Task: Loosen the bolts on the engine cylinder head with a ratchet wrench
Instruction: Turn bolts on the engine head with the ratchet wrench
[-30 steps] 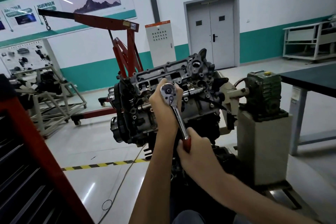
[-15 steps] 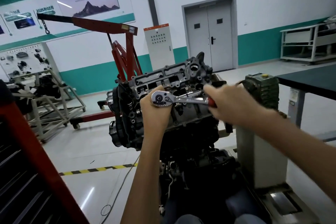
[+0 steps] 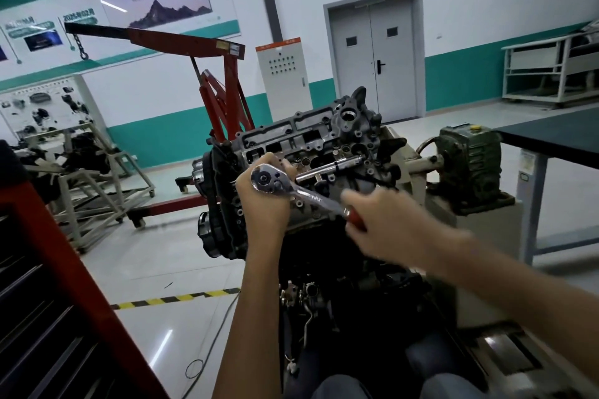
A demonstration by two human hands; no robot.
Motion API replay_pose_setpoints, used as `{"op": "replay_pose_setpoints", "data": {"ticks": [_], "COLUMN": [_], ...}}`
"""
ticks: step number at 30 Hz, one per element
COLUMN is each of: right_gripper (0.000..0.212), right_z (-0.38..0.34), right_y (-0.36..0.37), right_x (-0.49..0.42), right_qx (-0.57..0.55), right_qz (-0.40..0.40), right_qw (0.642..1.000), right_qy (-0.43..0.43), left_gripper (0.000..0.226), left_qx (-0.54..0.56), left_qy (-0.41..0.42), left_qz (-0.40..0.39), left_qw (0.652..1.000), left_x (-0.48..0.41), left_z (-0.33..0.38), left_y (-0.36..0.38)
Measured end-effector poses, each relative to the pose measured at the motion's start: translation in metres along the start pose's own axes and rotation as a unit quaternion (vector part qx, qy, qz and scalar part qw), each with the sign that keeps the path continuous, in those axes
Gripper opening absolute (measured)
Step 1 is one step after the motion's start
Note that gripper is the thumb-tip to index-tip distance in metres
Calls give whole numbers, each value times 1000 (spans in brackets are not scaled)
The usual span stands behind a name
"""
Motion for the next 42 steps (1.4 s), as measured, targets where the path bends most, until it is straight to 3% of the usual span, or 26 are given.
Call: {"op": "replay_pose_setpoints", "data": {"ticks": [4, 7, 10, 13, 15, 18, 21, 23, 26, 29, 34, 38, 40, 42], "right_gripper": [15, 15, 13, 12, 12, 17, 18, 19, 17, 14, 22, 22, 22, 19], "right_z": [27, 26, 9, -18, -40, -46, -22, 1, 28, 36, -3, -46, -51, -41], "right_y": [-62, -58, -20, 28, 58, 68, 44, 17, -33, -50, 13, 64, 70, 61], "right_x": [-37, -36, -5, 20, 28, 29, 23, 14, -12, -21, 15, 25, 26, 24], "right_qx": [180, 186, 87, -113, -255, -304, -220, -68, 116, 158, -5, -275, -312, -289], "right_qz": [56, 55, 57, 35, 31, 58, 39, 25, 46, 64, 62, 77, 97, 77], "right_qw": [981, 981, 994, 985, 954, 940, 970, 996, 992, 985, 994, 950, 936, 947], "right_qy": [-42, -13, 46, 128, 155, 145, 98, 48, -2, 10, 87, 126, 134, 116], "left_gripper": [37, 39, 29, 32, 40, 39, 42, 42, 49, 46, 28, 30, 35, 37], "left_qx": [-66, -69, -44, -23, 30, 95, 69, 27, -11, -58, -46, 10, 31, 39], "left_qy": [29, 12, 8, 16, 4, -29, -44, -38, -1, 2, -3, -10, -10, -14], "left_qz": [-57, -39, 29, 81, 73, 44, 29, 25, -34, -44, 58, 49, 33, 34], "left_qw": [996, 997, 999, 996, 997, 994, 996, 999, 999, 997, 997, 999, 999, 999], "left_x": [-5, -4, 6, 13, 13, 13, 4, 0, 0, 2, 14, 14, 13, 10], "left_z": [12, 6, 1, 5, 6, -1, -2, 0, 6, 6, 5, 6, 4, 2], "left_y": [5, 3, -1, 10, 20, 21, 15, 12, 11, 9, 3, 11, 15, 13]}}
Point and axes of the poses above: each hand's wrist, its own x-axis away from the middle knuckle, its own y-axis out of the palm, z = x × y, the point moved 5 cm from there along -x, towards the middle knuckle, and after that the axes turned 1 degree about -z, right-handed, at the moved point
